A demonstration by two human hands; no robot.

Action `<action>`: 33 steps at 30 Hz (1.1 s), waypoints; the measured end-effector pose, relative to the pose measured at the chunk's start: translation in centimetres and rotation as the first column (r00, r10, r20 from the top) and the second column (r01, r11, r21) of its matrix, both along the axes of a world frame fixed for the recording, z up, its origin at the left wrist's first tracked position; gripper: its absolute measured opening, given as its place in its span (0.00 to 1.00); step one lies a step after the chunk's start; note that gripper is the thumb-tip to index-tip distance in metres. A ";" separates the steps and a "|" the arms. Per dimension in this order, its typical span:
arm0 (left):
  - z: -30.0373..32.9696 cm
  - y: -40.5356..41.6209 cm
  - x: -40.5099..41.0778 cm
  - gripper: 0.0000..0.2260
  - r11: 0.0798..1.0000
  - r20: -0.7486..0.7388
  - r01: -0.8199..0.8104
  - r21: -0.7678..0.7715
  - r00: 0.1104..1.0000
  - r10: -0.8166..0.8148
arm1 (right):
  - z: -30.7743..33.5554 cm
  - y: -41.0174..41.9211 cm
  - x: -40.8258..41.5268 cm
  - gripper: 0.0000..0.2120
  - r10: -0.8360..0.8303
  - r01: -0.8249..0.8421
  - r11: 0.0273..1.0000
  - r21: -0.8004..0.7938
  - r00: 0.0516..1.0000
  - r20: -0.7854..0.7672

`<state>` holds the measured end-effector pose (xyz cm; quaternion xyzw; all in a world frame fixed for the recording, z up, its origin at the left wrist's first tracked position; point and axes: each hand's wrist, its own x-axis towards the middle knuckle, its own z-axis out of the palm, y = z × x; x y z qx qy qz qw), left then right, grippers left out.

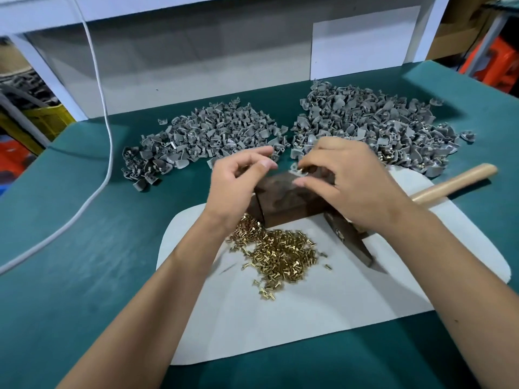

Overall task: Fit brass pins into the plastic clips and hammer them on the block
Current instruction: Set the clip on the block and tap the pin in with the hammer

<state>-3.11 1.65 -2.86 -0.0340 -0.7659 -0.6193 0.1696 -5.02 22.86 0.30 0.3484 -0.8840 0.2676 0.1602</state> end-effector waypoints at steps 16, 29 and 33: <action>-2.8 -4.2 -1.5 0.04 0.752 0.021 -0.444 -0.487 0.855 0.519 | -2.1 3.2 -2.1 0.24 -0.481 0.485 0.864 -0.137 0.874 0.065; -2.3 -3.8 -1.5 0.04 0.797 -0.081 -0.538 -0.274 0.839 0.538 | -1.1 -4.8 6.1 0.09 0.449 -0.473 0.839 0.270 0.881 0.148; -2.5 -3.6 -1.6 0.05 0.838 -0.047 -0.514 -0.182 0.856 0.515 | -1.1 -4.4 6.2 0.09 0.467 -0.515 0.822 0.241 0.853 0.233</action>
